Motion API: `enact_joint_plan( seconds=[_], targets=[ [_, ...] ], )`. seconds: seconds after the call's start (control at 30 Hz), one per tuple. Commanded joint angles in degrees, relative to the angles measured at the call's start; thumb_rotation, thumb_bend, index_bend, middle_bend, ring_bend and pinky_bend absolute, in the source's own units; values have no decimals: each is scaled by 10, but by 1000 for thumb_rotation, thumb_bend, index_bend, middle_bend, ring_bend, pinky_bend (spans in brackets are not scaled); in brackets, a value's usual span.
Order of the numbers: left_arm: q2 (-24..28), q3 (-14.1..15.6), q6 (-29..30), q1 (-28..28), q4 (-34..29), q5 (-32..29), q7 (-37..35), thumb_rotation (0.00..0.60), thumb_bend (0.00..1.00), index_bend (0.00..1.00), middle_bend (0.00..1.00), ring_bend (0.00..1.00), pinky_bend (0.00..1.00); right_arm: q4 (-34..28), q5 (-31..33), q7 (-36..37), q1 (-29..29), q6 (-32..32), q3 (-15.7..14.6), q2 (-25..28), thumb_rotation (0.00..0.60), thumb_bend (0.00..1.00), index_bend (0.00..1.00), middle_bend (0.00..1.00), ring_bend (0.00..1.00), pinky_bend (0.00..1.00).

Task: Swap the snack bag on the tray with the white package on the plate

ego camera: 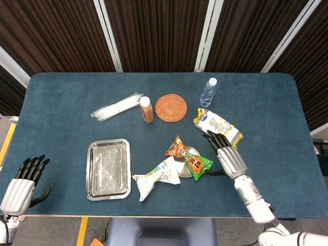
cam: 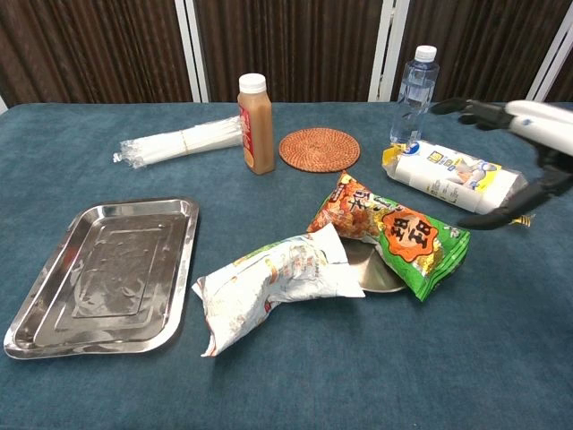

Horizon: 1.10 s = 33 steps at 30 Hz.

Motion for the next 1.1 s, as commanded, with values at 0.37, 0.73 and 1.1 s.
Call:
enact_joint_plan(
  seconds=[0.37,0.73,1.1],
  targets=[
    [-25,29,-169,-128,-167,89,1,600,345,0,0,0,48,32,-121,31,-165,187,-93,93,600,159,0,0,0,0],
    [-138,-60,-326,-226,-260,-73,40,600,349,0,0,0,44,-6,-118,101,-177,170,-83,156,600,158,0,0,0,0],
    [-262,-104,-377,-284,-191,-234,148,600,343,0,0,0,39,-11,-126,134,-175,133,-78,176,600,159,0,0,0,0]
  ],
)
